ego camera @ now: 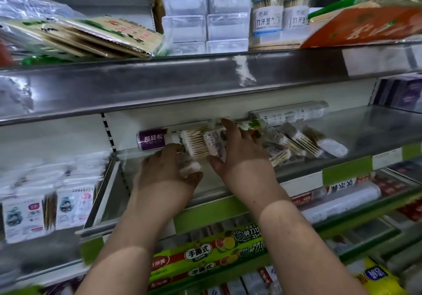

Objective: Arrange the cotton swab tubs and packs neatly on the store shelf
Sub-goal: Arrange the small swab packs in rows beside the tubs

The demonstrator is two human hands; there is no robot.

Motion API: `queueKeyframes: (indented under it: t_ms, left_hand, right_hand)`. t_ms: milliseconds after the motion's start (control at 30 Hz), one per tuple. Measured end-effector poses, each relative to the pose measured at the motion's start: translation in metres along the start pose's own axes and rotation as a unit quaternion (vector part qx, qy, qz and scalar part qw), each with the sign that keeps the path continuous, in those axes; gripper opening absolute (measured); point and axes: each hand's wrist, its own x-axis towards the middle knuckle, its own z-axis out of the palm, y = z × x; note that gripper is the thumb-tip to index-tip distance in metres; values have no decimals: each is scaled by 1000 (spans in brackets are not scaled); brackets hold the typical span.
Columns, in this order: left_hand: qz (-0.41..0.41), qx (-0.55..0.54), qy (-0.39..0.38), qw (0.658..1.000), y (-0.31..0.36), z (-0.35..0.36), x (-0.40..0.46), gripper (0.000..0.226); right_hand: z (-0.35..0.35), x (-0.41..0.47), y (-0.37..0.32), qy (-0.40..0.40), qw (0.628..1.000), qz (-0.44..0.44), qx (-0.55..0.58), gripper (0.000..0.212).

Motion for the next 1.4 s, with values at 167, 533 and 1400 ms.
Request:
queueKeyframes:
  t_ms: [167,533,1400]
  left_hand:
    - [9,-22,40,999,-4,1,-2,37]
    - [-70,-284,107,950,7,-17,-10,35]
    - [29,-441,-73,894,-21,-21,-9,79]
  right_hand:
    - [-1,-7,4,22,998,-33,58,71]
    - [5,-11,9,69,993,-90,36,36]
    - [-10,-21,7,-31,988,-84,130,82]
